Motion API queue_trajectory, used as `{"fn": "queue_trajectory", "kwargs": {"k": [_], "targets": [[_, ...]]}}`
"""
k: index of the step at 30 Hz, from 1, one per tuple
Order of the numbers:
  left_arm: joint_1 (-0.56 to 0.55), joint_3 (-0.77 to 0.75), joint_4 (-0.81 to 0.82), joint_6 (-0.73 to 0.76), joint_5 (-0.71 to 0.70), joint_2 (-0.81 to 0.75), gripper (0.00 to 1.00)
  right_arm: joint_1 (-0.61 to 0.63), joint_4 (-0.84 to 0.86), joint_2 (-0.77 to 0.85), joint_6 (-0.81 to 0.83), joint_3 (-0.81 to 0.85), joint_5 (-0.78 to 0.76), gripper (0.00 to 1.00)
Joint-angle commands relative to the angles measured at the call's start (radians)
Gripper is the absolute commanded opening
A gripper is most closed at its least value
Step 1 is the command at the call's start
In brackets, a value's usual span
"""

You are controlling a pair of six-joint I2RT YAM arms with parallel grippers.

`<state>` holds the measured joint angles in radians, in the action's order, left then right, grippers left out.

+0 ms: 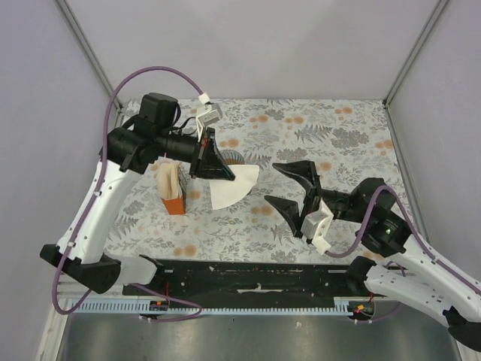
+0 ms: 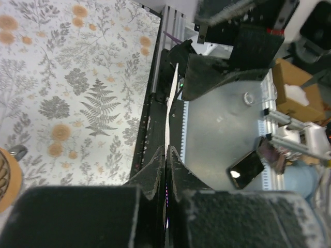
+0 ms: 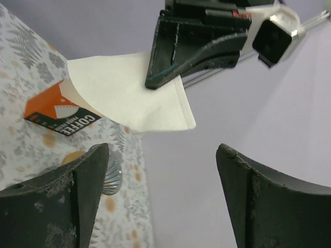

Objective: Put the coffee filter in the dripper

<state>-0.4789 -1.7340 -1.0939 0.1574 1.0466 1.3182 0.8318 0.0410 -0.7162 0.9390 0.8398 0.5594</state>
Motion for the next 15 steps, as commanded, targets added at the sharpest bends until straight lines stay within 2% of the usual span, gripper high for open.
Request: {"fn": "queue_trajectory", "kwargs": {"k": [1, 5, 9, 12, 15], "targets": [[0.031, 0.050, 0.127, -0.214, 0.128, 0.030, 0.02, 0.036, -0.015, -0.012, 0.411, -0.039, 0.011, 0.92], [0.048, 0.099, 0.219, -0.329, 0.208, 0.038, 0.02, 0.099, -0.010, -0.035, 0.489, -0.042, -0.052, 0.93], [0.049, 0.116, 0.258, -0.367, 0.224, 0.033, 0.02, 0.157, -0.032, -0.106, 0.563, -0.010, -0.125, 0.92], [0.048, 0.128, 0.281, -0.394, 0.248, 0.026, 0.02, 0.184, 0.020, -0.158, 0.612, -0.011, -0.197, 0.89], [0.048, 0.145, 0.287, -0.401, 0.248, 0.018, 0.02, 0.188, 0.066, -0.189, 0.609, -0.004, -0.181, 0.85]]}}
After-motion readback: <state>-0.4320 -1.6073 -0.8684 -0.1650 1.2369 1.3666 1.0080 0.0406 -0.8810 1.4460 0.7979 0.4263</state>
